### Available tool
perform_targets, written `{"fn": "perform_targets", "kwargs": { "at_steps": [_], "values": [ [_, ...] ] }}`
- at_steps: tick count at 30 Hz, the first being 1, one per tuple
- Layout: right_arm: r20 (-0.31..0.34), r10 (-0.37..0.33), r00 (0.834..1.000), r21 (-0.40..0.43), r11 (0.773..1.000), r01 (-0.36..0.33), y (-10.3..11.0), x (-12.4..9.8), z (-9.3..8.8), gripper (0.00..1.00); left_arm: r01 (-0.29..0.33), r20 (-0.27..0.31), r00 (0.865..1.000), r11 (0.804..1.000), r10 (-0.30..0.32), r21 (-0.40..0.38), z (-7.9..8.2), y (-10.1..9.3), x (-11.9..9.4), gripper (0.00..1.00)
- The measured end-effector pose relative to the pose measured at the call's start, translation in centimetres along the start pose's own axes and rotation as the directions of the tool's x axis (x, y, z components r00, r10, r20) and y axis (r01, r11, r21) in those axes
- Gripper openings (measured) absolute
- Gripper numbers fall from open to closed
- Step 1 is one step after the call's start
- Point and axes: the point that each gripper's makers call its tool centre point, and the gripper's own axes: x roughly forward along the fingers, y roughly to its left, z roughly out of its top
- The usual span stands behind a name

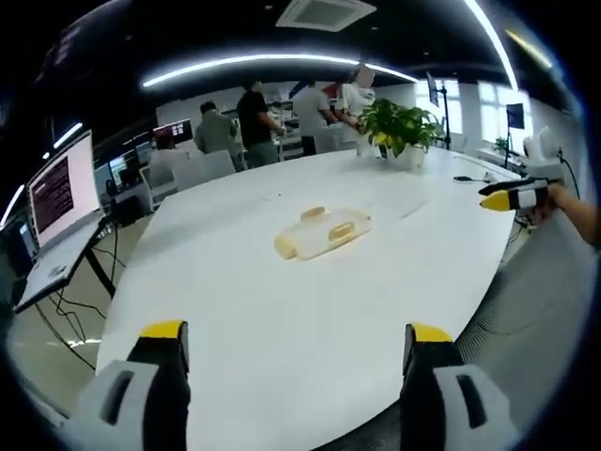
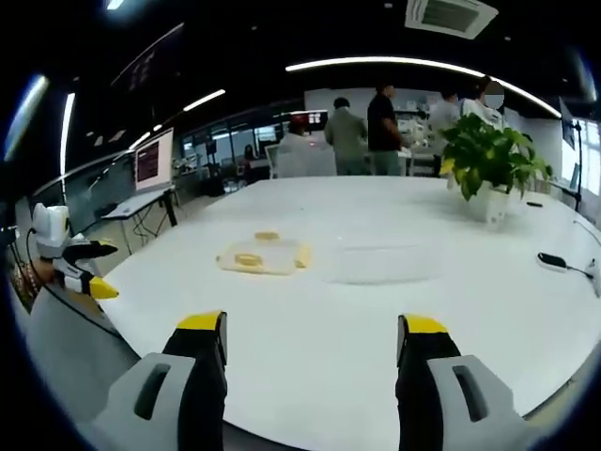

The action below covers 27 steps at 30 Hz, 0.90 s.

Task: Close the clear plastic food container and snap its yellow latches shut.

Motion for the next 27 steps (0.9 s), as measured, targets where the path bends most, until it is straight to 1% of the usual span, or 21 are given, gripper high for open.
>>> {"fn": "perform_targets", "kwargs": {
  "at_steps": [2, 4, 5, 6, 7, 8, 9, 10, 12, 13, 15, 17, 19, 20, 21, 24, 27],
  "values": [
    [-0.011, 0.005, 1.0, 0.012, 1.0, -0.005, -0.1, 0.1, -0.1, 0.71, 0.021, 0.019, 1.0, 1.0, -0.02, -0.02, 0.3, 0.0, 0.0, 0.93],
    [-0.003, 0.028, 1.0, 0.039, 0.999, -0.028, 0.1, 0.2, 0.0, 0.72, 0.032, 0.012, 0.999, 0.999, -0.032, -0.013, 0.4, 0.1, 0.2, 0.95],
    [0.003, 0.067, 0.998, 0.074, 0.995, -0.067, 0.6, 0.3, 0.1, 0.74, 0.032, 0.005, 0.999, 0.999, -0.032, -0.002, 0.6, 0.4, 0.4, 0.96],
    [0.005, 0.088, 0.996, 0.101, 0.991, -0.088, 0.8, 0.4, 0.1, 0.76, 0.03, -0.003, 1.0, 0.999, -0.029, 0.02, 0.7, 0.7, 0.5, 0.97],
    [0.005, 0.105, 0.994, 0.123, 0.987, -0.105, 0.6, 0.6, 0.1, 0.79, 0.023, -0.012, 1.0, 0.999, -0.023, 0.044, 0.9, 1.1, 0.7, 0.98],
    [0.012, 0.101, 0.995, 0.11, 0.989, -0.102, 0.2, 0.6, 0.3, 0.81, 0.028, -0.015, 1.0, 0.998, -0.027, 0.062, 1.1, 1.2, 0.9, 0.97],
    [0.032, 0.103, 0.994, 0.093, 0.99, -0.105, 0.2, 0.7, 0.8, 0.81, 0.047, -0.012, 0.999, 0.995, -0.046, 0.084, 1.7, 1.3, 1.2, 0.98],
    [0.039, 0.103, 0.994, 0.079, 0.991, -0.106, 0.2, 0.8, 1.1, 0.8, 0.043, -0.005, 0.999, 0.995, -0.043, 0.089, 2.1, 1.5, 1.5, 0.98],
    [0.045, 0.093, 0.995, 0.02, 0.995, -0.094, -0.2, 1.1, 1.9, 0.79, 0.041, 0.0, 0.999, 0.992, -0.042, 0.12, 3.0, 2.0, 2.2, 0.99],
    [0.039, 0.093, 0.995, -0.011, 0.996, -0.092, -0.3, 1.4, 2.4, 0.8, 0.049, -0.001, 0.999, 0.988, -0.049, 0.146, 3.5, 2.2, 2.6, 0.99],
    [0.045, 0.096, 0.994, -0.04, 0.995, -0.095, -0.5, 1.8, 3.3, 0.8, 0.058, -0.004, 0.998, 0.979, -0.059, 0.194, 4.2, 2.2, 3.1, 0.99],
    [0.048, 0.095, 0.994, -0.083, 0.992, -0.091, -0.9, 2.2, 4.4, 0.8, 0.05, -0.018, 0.999, 0.963, -0.046, 0.265, 4.8, 2.8, 3.8, 0.99],
    [0.036, 0.073, 0.997, -0.149, 0.987, -0.067, -1.7, 2.8, 5.2, 0.8, 0.042, -0.005, 0.999, 0.945, -0.043, 0.324, 5.8, 3.3, 4.5, 0.99],
    [0.04, 0.067, 0.997, -0.181, 0.982, -0.058, -2.1, 3.2, 5.8, 0.8, 0.041, 0.004, 0.999, 0.936, -0.045, 0.348, 6.4, 3.6, 4.9, 0.99],
    [0.045, 0.067, 0.997, -0.186, 0.981, -0.058, -2.2, 3.4, 6.2, 0.8, 0.037, 0.011, 0.999, 0.933, -0.044, 0.358, 6.8, 3.7, 5.1, 0.99],
    [0.044, 0.081, 0.996, -0.199, 0.977, -0.07, -2.3, 4.3, 7.3, 0.79, 0.003, 0.07, 0.997, 0.926, -0.032, 0.377, 9.2, 4.7, 5.9, 0.99],
    [0.044, 0.088, 0.995, -0.244, 0.967, -0.075, -2.4, 5.1, 8.4, 0.8, -0.011, 0.113, 0.993, 0.918, -0.037, 0.395, 11.0, 5.3, 6.4, 0.99]
  ]
}}
